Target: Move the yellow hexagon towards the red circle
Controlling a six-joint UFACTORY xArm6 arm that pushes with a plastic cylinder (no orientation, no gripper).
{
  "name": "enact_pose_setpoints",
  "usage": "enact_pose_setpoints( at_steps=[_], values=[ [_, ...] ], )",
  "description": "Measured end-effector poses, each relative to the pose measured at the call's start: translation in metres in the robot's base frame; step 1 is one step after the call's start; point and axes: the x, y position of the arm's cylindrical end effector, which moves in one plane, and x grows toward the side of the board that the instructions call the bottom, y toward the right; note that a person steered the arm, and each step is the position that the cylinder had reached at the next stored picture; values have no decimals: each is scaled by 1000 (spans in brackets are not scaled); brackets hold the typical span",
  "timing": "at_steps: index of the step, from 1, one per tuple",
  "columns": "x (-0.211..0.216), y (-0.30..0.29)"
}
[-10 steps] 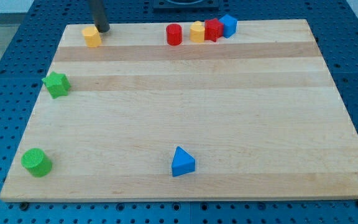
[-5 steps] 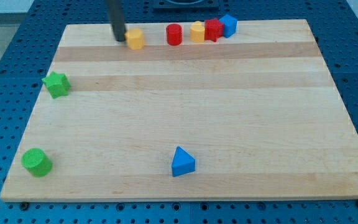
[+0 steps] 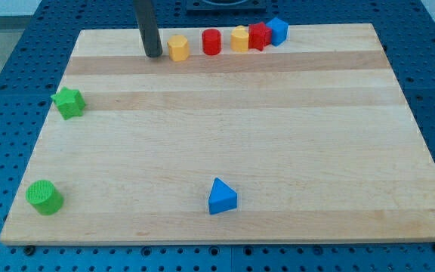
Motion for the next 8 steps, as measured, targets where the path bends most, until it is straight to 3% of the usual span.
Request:
enact_pose_setpoints(
  at_steps=[2,3,8],
  values=[
    [-1,10],
    [20,9],
    [20,23]
  ],
)
